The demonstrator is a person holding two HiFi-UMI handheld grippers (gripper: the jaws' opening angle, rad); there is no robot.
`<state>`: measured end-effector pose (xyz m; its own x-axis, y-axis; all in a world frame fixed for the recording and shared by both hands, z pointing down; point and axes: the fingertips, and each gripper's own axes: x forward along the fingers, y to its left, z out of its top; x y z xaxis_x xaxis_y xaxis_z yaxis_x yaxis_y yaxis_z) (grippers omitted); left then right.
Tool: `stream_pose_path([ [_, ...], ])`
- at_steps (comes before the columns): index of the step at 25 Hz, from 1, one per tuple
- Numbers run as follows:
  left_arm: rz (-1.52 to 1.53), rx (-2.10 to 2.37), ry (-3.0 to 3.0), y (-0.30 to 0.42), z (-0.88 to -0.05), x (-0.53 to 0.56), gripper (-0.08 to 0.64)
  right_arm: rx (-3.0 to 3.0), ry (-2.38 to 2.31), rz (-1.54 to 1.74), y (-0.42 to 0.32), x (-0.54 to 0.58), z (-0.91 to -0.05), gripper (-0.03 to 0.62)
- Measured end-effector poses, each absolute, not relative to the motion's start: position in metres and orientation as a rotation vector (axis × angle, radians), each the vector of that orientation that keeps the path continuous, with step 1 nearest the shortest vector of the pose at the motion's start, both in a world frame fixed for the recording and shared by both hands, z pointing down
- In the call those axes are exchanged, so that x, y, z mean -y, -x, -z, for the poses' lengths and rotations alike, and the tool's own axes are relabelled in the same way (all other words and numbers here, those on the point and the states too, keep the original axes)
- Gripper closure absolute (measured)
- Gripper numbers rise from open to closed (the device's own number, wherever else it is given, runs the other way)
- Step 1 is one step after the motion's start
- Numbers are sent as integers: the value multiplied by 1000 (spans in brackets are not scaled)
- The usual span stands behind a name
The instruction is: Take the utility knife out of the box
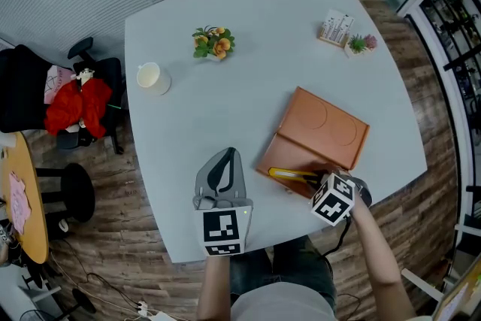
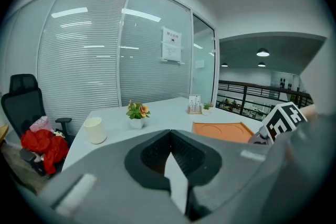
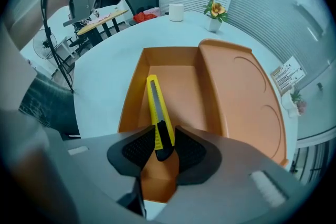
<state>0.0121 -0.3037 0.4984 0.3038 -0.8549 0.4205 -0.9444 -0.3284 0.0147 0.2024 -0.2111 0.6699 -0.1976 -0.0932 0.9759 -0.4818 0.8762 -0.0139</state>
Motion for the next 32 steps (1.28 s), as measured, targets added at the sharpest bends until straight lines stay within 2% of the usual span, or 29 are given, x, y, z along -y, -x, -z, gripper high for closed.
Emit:
stream_pose_path([
  [4, -494, 1646, -2315, -11, -496, 303, 560, 1764, -386, -348, -191, 210, -671, 406],
  [8, -495, 1655, -2306, -8, -495, 301, 560, 1749, -354, -346, -184, 210, -679, 391],
  [32, -482, 1673, -2277, 6, -497, 290, 560, 1715, -320, -296, -182, 211, -694, 423],
])
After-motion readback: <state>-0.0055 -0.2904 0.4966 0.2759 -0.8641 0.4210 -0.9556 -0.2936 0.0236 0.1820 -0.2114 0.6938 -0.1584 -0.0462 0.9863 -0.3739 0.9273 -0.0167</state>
